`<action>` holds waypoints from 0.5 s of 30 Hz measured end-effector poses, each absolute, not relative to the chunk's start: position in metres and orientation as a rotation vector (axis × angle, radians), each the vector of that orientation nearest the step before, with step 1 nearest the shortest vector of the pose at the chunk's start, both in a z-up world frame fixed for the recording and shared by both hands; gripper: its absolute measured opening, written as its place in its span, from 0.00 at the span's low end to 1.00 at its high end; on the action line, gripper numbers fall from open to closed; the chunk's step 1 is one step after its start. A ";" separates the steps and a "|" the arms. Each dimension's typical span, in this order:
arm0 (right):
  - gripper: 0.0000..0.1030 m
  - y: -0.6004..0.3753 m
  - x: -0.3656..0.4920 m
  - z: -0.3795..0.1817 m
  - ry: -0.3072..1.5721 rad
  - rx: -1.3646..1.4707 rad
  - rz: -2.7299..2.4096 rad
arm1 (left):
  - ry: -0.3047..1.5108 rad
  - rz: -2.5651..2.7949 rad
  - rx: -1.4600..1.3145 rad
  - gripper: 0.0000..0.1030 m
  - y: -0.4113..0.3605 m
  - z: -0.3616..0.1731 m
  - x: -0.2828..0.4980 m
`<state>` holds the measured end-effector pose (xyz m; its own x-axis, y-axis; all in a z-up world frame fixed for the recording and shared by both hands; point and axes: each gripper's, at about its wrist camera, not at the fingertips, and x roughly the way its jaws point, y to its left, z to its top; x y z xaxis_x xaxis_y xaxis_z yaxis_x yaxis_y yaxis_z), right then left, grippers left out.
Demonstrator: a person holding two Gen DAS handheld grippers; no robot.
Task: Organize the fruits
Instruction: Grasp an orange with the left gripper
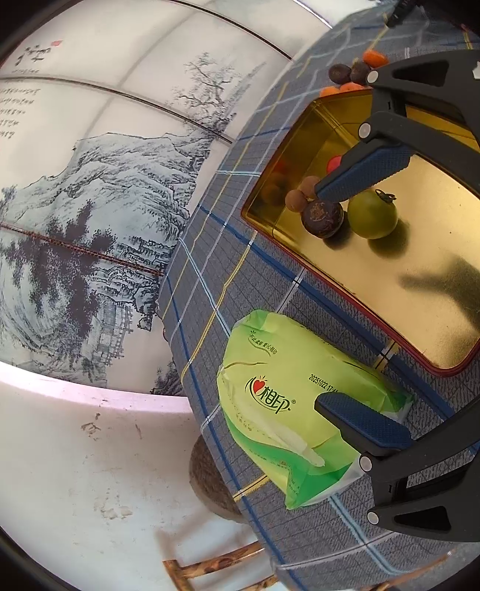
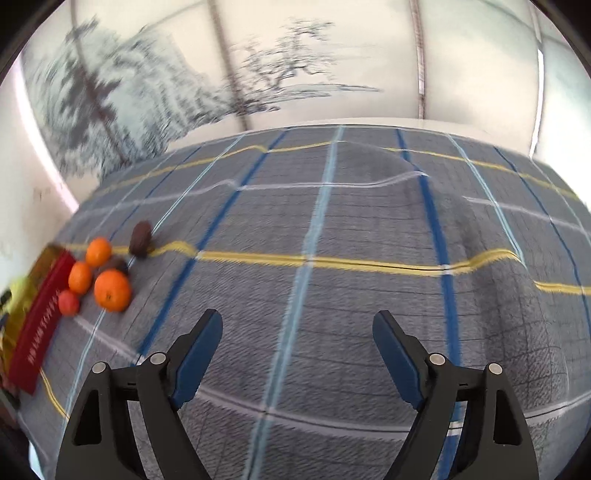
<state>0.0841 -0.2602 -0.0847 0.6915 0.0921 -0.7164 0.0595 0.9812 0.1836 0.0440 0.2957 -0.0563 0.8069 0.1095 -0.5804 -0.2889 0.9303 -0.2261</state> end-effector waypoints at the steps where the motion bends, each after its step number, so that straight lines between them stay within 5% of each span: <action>1: 0.81 -0.265 0.084 -0.084 0.797 0.199 0.019 | 0.592 0.228 -0.285 0.98 0.292 -0.054 0.044; 8: 0.82 -0.305 0.073 -0.076 0.738 0.264 0.006 | 0.544 0.100 -0.149 0.98 0.239 -0.011 0.031; 15: 0.83 -0.327 0.056 -0.067 0.648 0.321 0.058 | 0.683 -0.302 0.054 0.98 0.121 0.007 0.058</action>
